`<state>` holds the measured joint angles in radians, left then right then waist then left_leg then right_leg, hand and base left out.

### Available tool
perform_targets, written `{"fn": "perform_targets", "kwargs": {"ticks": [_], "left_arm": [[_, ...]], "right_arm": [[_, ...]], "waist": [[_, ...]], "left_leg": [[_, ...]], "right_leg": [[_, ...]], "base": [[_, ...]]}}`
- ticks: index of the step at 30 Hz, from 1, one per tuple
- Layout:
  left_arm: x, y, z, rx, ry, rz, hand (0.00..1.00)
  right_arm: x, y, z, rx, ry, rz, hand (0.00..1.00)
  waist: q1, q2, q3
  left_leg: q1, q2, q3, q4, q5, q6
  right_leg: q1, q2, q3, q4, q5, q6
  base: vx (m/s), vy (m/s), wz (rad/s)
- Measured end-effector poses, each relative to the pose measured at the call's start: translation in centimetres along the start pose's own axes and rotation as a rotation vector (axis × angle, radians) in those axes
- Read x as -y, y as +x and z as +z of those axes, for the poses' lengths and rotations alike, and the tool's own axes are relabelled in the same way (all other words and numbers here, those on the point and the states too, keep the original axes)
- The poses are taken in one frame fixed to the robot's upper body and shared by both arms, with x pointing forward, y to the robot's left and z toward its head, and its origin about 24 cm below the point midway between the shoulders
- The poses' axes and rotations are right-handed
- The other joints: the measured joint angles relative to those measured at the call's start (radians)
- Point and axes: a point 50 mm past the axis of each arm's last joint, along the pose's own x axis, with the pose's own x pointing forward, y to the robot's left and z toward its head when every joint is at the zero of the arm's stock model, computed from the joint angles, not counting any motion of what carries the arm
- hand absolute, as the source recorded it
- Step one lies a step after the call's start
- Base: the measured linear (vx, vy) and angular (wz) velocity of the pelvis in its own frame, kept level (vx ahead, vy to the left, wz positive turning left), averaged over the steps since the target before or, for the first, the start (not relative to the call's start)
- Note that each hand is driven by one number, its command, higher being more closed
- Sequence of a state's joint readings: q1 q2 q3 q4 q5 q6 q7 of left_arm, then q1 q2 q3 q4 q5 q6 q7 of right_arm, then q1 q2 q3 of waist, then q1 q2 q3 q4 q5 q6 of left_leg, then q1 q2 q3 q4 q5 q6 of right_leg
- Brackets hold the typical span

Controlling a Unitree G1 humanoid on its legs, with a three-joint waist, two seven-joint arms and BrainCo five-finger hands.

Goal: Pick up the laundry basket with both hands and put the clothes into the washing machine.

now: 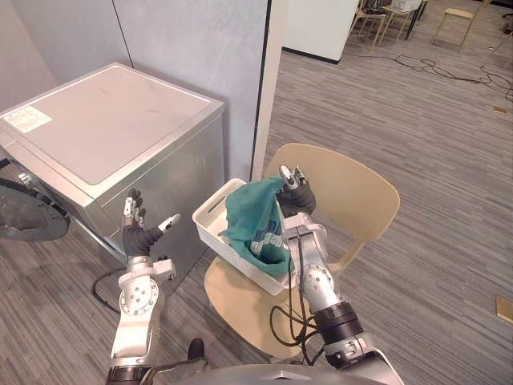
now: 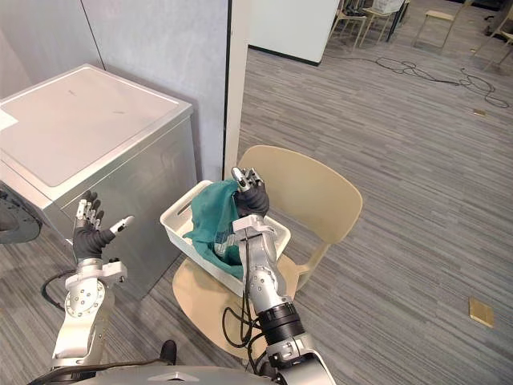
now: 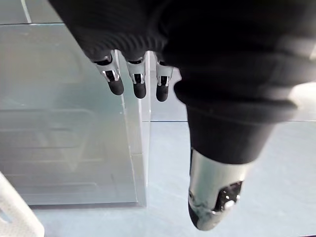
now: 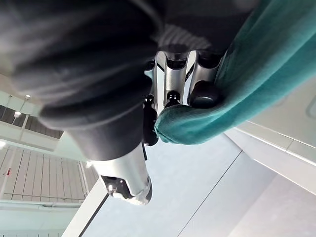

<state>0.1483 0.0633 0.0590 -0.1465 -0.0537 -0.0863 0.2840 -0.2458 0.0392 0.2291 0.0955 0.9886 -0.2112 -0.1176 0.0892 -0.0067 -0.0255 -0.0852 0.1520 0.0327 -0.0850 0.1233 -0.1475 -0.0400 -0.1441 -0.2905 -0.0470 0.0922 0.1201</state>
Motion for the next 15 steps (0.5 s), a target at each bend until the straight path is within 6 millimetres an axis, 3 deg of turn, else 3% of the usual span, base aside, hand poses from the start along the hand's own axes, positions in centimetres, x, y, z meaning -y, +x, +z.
{"fn": "perform_targets", "kwargs": {"ticks": [5, 12, 15], "left_arm": [[0.8, 0.9, 0.2, 0.016, 0.010, -0.051, 0.00], [4.6, 2.7, -3.1, -0.109, 0.108, -0.294, 0.00], [5.7, 3.1, -3.9, -0.147, 0.149, -0.379, 0.00]], "right_arm": [[0.2, 0.0, -0.2, -0.012, 0.000, -0.003, 1.00], [1.0, -0.2, -0.9, -0.082, -0.033, -0.009, 1.00], [1.0, -0.2, -0.7, -0.081, -0.036, 0.000, 1.00]], "waist": [[-0.005, -0.001, -0.012], [-0.019, -0.003, -0.030], [-0.039, -0.004, -0.030]], "left_leg": [[-0.001, 0.001, 0.014, 0.000, 0.005, 0.001], [-0.002, 0.007, 0.046, 0.000, 0.003, -0.001], [-0.002, 0.011, 0.050, 0.000, 0.003, -0.002]], "right_leg": [[-0.009, 0.001, 0.011, -0.005, 0.008, -0.006], [-0.024, 0.010, 0.063, -0.033, 0.037, -0.004], [-0.031, 0.014, 0.074, -0.033, 0.044, -0.003]], "base": [[0.02, 0.001, -0.08], [0.01, -0.002, -0.17], [-0.03, -0.005, -0.12]]}}
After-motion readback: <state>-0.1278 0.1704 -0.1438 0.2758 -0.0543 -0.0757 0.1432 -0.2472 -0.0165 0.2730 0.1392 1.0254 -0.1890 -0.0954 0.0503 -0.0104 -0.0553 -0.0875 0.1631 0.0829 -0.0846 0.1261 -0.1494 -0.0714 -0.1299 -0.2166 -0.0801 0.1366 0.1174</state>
